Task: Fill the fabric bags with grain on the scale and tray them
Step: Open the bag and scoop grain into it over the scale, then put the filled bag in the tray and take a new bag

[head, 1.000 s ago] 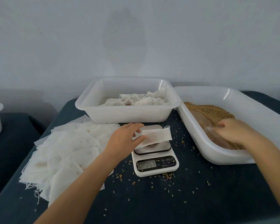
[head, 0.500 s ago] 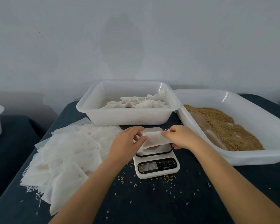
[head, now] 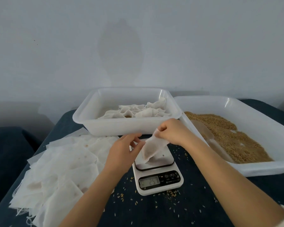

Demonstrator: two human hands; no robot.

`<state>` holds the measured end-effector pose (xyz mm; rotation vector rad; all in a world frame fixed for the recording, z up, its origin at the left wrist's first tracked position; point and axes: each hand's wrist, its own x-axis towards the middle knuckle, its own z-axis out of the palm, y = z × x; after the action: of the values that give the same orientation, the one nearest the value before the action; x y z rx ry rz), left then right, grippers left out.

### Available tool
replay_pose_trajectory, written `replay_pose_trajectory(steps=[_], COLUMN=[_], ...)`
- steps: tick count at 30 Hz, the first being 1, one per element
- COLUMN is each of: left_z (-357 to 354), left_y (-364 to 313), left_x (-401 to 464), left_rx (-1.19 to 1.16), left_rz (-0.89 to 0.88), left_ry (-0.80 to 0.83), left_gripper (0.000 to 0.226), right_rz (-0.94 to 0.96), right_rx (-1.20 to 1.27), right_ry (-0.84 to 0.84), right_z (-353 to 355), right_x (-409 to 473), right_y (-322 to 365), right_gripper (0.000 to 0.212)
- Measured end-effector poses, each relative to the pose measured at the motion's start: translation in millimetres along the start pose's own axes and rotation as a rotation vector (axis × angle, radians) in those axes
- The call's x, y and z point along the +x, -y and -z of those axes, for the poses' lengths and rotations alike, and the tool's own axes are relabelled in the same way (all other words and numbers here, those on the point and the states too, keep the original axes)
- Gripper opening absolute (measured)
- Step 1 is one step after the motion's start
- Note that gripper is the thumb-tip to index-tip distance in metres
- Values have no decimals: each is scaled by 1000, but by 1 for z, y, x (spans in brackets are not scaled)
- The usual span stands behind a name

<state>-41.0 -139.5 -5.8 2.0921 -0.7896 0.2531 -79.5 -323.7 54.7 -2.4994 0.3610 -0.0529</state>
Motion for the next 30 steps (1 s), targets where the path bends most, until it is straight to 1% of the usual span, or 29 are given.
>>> replay_pose_trajectory(steps=[2,3,4,7,9,12,15,17,18,20,21,24,26,28,29,30], left_z=[3,5,7,12,15,20,24,26,27,29,29,31,32,32,31,31], left_y=[3,5,7,12,17,27,37,42,44,47,48,49,51,52,52,53], left_x=[5,8,12,23,32,42,51,57,60,64,65,65,64,62,62,61], left_rx=[-27,-43,-54,-67,-64,-62,-45,-28,-16,1,4,1,6,3,2,0], left_rz=[10,16,24,60,89,144,194,227,235,234,230,198,163,129,116,107], left_ry=[-42,-63,-82,-122,-141,-167,-174,-163,-157,-147,-145,-147,-148,-154,-158,-162], left_gripper=[23,23,22,21,20,19,22,25,26,26,26,24,24,23,23,24], right_rz=[111,160,197,257,245,160,35,-61,-106,-161,-179,-301,-327,-315,-334,-373], right_rx=[-22,-40,-56,-39,40,343,641,786,817,860,926,1315,1500,1583,1571,1515], right_ry=[17,24,24,3,-25,-60,-59,-66,-68,-44,-34,-34,-40,-19,3,43], right_z=[9,14,21,44,58,64,47,26,15,-7,-18,-42,-55,-67,-73,-79], right_x=[6,11,16,39,56,88,125,149,160,182,192,216,227,230,232,232], right_y=[14,22,30,52,65,76,84,88,89,91,93,106,115,120,120,118], right_gripper=[11,11,16,21,16,12,12,9,15,25,25,14,14,19,20,14])
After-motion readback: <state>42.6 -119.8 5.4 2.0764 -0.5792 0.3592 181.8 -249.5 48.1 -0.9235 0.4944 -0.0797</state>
